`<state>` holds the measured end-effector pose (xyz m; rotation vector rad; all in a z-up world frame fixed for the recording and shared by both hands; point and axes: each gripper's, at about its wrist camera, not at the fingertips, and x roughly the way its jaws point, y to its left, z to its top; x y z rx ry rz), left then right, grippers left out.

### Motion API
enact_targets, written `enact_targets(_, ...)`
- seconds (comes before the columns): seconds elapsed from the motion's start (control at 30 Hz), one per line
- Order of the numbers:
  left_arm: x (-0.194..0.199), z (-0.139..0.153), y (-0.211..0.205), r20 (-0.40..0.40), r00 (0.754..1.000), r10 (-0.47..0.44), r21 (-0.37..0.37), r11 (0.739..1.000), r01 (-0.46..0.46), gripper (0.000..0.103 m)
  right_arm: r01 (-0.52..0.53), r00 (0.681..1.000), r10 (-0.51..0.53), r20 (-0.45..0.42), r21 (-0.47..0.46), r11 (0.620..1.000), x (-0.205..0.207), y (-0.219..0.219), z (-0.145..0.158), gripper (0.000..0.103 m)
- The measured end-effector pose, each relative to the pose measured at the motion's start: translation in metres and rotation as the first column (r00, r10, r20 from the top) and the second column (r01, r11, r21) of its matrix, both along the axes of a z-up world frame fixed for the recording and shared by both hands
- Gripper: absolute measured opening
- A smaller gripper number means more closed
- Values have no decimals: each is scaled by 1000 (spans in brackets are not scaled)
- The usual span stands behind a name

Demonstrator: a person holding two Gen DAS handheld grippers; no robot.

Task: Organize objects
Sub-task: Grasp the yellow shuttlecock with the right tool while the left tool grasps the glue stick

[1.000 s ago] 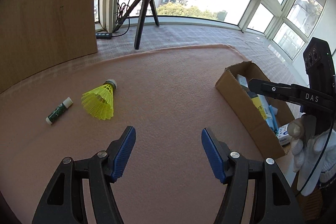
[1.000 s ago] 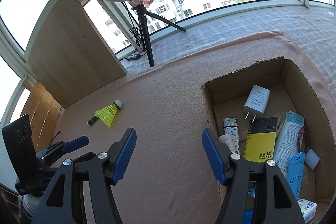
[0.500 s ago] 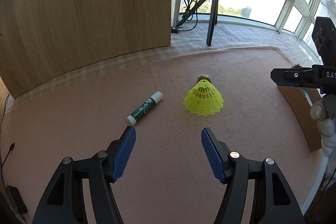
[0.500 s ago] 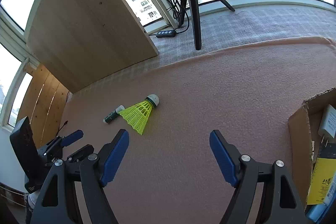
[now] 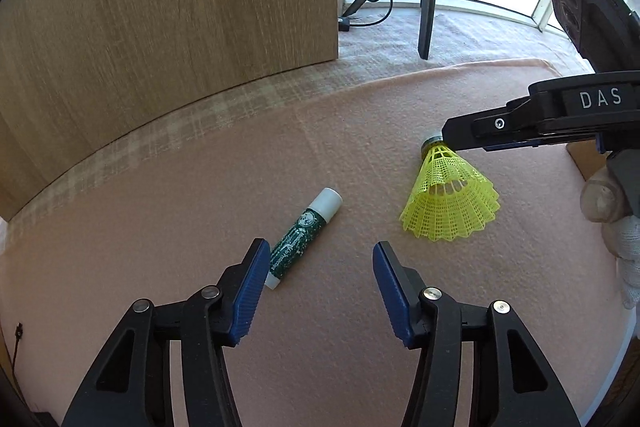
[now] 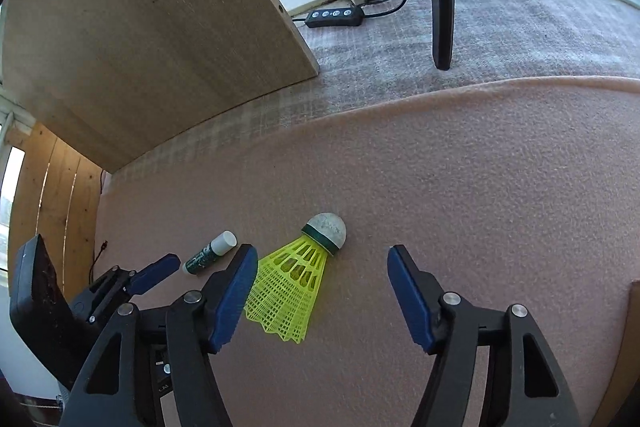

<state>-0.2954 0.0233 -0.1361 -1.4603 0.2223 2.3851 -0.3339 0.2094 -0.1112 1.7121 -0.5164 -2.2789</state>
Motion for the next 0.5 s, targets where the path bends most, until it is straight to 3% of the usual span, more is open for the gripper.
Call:
enact_targets(0.3,-13,-11,0,22,1000,3,-23,1000,-3,54,27,997,-27,77,3,1000,-19,-14,-24,51)
enact_targets(0.5,-16,-18,0,42,999,6,-23,1000,-5,47,-25,997,23,76,28,999,-15,-27,-25,34)
